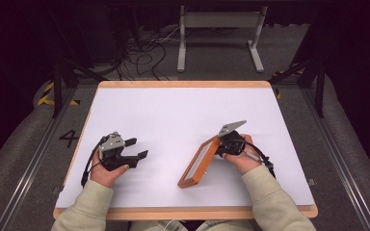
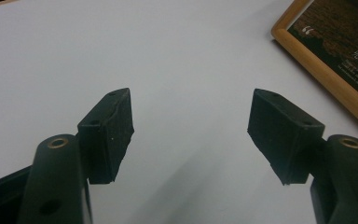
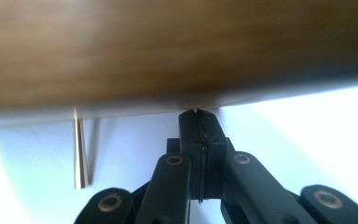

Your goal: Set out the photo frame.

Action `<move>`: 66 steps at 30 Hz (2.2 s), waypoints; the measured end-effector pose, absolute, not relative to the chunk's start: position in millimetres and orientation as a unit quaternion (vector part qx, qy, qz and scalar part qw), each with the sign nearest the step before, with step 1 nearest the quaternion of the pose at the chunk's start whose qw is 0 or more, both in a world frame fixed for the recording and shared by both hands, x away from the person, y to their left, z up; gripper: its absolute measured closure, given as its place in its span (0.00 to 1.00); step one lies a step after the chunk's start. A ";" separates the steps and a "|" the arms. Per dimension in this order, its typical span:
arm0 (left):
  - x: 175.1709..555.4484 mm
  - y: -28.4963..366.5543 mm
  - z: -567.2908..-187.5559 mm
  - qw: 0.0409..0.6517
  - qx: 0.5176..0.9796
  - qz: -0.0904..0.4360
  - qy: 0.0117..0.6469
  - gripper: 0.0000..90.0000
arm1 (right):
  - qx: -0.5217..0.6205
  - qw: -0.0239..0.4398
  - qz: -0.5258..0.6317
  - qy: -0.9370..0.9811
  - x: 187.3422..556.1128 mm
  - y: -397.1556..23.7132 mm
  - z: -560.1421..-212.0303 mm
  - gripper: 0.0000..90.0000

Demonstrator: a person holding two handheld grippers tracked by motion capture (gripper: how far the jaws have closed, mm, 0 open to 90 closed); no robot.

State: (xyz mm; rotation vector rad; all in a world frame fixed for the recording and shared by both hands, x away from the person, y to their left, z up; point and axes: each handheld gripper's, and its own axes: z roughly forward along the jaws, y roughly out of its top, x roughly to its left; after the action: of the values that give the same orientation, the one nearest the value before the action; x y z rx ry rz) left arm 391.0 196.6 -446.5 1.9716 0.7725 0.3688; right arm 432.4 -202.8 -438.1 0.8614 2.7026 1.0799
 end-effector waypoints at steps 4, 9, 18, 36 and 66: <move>391.4 196.9 -447.1 0.476 0.807 0.150 0.317 0.35 | 0.284 0.045 0.357 0.888 438.1 -198.5 -437.9 1.00; 391.8 198.3 -447.2 0.475 0.807 0.152 0.317 0.35 | 0.278 0.040 0.361 0.889 445.8 -188.1 -435.8 1.00; 392.0 198.0 -448.0 0.475 0.806 0.149 0.319 0.35 | 0.264 0.035 0.377 0.887 453.2 -175.7 -434.4 1.00; 392.4 198.6 -447.7 0.474 0.806 0.149 0.320 0.34 | 0.269 0.080 0.345 0.896 443.4 -181.7 -417.1 0.82; 391.3 199.6 -448.0 0.472 0.806 0.149 0.324 0.34 | 0.312 0.102 0.362 0.872 399.2 -194.1 -337.3 0.33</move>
State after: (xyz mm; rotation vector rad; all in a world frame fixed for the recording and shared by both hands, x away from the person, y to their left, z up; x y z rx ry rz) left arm 391.3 199.6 -448.0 1.9750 0.7933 0.3661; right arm 399.2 -194.1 -337.3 0.9203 2.5749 1.0699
